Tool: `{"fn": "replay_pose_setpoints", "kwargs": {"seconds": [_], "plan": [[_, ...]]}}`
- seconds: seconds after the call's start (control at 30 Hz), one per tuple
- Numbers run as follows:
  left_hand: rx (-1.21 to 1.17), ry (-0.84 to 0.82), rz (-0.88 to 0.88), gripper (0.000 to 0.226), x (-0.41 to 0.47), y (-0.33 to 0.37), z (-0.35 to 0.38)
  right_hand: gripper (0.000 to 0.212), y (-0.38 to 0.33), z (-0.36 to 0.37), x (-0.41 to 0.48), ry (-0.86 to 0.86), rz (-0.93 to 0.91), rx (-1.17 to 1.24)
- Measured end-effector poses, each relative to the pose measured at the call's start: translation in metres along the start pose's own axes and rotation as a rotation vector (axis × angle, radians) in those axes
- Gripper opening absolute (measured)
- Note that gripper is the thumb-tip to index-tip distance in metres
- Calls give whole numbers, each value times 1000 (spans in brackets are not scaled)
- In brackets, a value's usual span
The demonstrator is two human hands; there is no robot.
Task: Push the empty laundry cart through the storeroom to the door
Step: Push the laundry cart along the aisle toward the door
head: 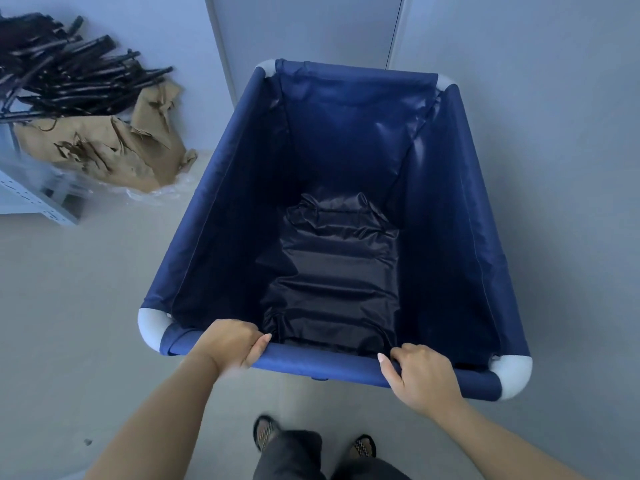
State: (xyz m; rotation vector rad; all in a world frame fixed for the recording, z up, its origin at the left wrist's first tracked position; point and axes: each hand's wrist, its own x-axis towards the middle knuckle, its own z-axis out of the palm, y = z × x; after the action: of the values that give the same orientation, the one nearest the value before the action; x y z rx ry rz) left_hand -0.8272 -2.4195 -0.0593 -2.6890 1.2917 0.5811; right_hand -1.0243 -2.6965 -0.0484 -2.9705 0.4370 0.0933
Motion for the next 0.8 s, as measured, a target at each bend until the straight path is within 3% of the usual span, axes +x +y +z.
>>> {"fn": "replay_pose_setpoints", "kwargs": {"seconds": [0.27, 0.53, 0.8], "plan": [[-8, -1, 86, 47, 74, -43, -38, 40, 5, -1, 82, -27, 86, -33], [-9, -35, 181, 47, 126, -118, -70, 39, -37, 1, 148, -71, 178, -25], [-4, 16, 148, 43, 175, -145, -96, 37, -35, -7, 207, -66, 232, -23]]}}
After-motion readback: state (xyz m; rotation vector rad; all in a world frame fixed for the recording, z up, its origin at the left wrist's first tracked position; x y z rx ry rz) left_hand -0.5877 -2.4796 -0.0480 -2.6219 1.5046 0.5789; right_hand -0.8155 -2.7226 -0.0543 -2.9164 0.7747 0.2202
